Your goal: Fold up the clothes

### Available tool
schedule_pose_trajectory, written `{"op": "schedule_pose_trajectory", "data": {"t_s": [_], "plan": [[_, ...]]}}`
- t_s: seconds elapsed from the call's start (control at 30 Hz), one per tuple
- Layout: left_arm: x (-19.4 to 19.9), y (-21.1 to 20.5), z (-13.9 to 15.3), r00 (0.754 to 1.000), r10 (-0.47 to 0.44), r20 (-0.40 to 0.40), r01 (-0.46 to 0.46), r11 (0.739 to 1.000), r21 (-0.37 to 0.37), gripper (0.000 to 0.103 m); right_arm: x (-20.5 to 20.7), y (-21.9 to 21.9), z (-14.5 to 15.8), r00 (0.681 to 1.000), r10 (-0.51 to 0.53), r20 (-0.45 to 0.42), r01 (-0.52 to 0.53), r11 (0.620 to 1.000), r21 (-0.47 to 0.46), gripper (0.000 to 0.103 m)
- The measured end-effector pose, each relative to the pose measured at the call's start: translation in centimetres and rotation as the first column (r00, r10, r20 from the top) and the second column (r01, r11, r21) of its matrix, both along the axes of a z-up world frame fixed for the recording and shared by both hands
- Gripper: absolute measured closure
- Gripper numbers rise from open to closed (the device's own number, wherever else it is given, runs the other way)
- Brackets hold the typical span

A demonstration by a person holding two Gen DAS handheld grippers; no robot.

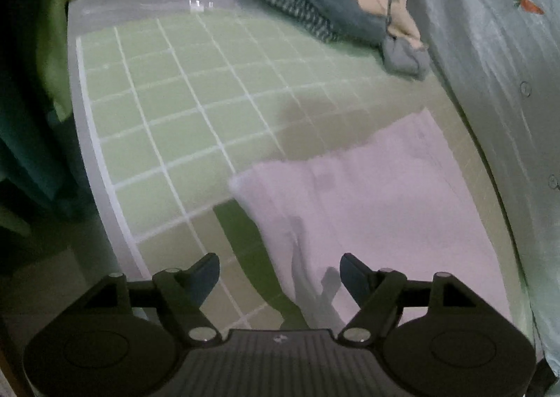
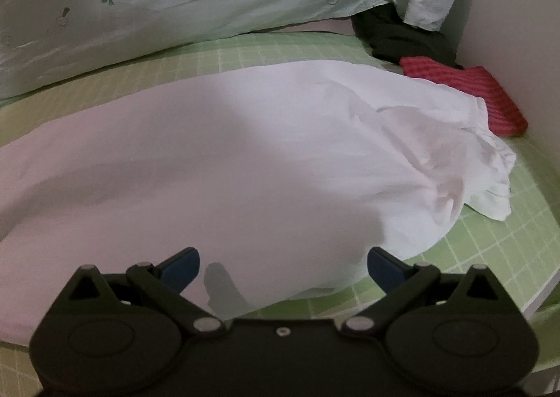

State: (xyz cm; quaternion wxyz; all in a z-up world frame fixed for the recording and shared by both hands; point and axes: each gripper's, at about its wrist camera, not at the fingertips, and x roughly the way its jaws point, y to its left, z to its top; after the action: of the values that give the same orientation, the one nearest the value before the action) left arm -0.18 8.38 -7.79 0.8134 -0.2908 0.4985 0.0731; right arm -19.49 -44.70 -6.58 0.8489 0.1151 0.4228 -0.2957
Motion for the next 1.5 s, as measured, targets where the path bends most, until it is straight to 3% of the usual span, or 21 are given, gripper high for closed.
{"op": "schedule_pose_trajectory", "data": {"t_s": [0.3,0.33,0.4,0.43,0.47,0.5,0.67,0.8,0.9,1.0,1.1,1.2,1.23,1.27,1.3,1.33,1.43,1.5], "plan": [[0.2,-0.3,-0.2,0.999,-0.024,0.035,0.023,0.999,0.024,0.023,-0.9,0.5,-0.2,0.999,-0.04,-0.003,0.04,0.999,0.01,0.0],[0.3,-0.4,-0.3,0.999,-0.03,0.045,0.03,1.0,0.005,0.026,-1.0,0.6,-0.2,0.999,-0.039,-0.005,0.039,0.999,0.01,0.0],[0.5,-0.5,-0.7,0.996,-0.049,0.072,0.053,0.997,-0.055,0.058,-1.2,0.8,-0.2,0.999,-0.038,-0.01,0.038,0.999,0.011,0.0],[0.7,-0.6,-0.8,0.996,-0.049,0.077,0.055,0.996,-0.073,0.066,-1.3,0.9,-0.3,0.999,-0.038,-0.013,0.038,0.999,0.011,0.0],[0.8,-0.8,-0.8,0.996,-0.047,0.082,0.052,0.997,-0.065,0.085,-1.4,1.0,-0.3,0.999,-0.038,-0.015,0.038,0.999,0.013,0.0],[1.0,-1.0,-0.8,0.995,-0.051,0.088,0.056,0.997,-0.059,0.094,-1.5,1.0,-0.3,0.999,-0.038,-0.018,0.038,0.999,0.014,0.0],[1.8,-1.9,1.0,0.978,-0.111,0.174,0.121,0.991,-0.049,0.098,-2.4,0.7,-0.2,0.999,-0.047,-0.015,0.047,0.999,0.009,0.0],[2.2,-6.0,5.3,0.909,-0.268,0.318,0.271,0.962,0.035,0.098,-3.7,-0.5,0.0,0.996,-0.094,0.001,0.094,0.996,0.007,0.0],[2.0,-11.2,8.3,0.841,-0.389,0.375,0.383,0.919,0.096,0.098,-4.7,-1.8,-0.1,0.991,-0.131,0.014,0.131,0.991,0.02,0.0],[0.3,-17.0,9.8,0.747,-0.525,0.408,0.525,0.842,0.123,0.099,-5.6,-3.1,0.0,0.988,-0.15,0.027,0.15,0.988,0.024,0.0],[-2.9,-22.9,9.1,0.64,-0.678,0.363,0.676,0.72,0.153,0.099,-6.4,-4.3,0.0,0.987,-0.159,0.034,0.158,0.987,0.024,0.0],[-6.2,-27.5,5.8,0.542,-0.806,0.239,0.803,0.58,0.137,0.098,-7.5,-5.6,-0.3,0.986,-0.167,0.027,0.166,0.986,0.028,0.0],[-7.2,-28.8,4.3,0.514,-0.838,0.184,0.831,0.539,0.134,0.098,-7.9,-6.0,-0.4,0.985,-0.17,0.023,0.169,0.985,0.029,0.0],[-7.8,-29.7,2.7,0.502,-0.857,0.12,0.847,0.515,0.131,0.098,-8.3,-6.5,-0.5,0.984,-0.175,0.02,0.174,0.984,0.031,0.0],[-8.2,-30.3,1.3,0.5,-0.864,0.066,0.855,0.504,0.119,0.098,-8.7,-7.1,-0.5,0.983,-0.182,0.018,0.182,0.983,0.032,0.0],[-8.3,-30.5,0.8,0.515,-0.856,0.047,0.85,0.517,0.105,0.098,-9.1,-7.7,-0.6,0.982,-0.19,0.015,0.189,0.981,0.033,0.0],[-7.9,-30.6,0.8,0.582,-0.812,0.045,0.81,0.584,0.062,0.095,-10.2,-9.7,-1.0,0.977,-0.212,0.012,0.212,0.976,0.046,0.0],[-7.8,-30.7,1.3,0.614,-0.788,0.044,0.788,0.615,0.026,0.083,-10.5,-10.9,-1.1,0.975,-0.221,0.014,0.22,0.974,0.056,0.0]]}}
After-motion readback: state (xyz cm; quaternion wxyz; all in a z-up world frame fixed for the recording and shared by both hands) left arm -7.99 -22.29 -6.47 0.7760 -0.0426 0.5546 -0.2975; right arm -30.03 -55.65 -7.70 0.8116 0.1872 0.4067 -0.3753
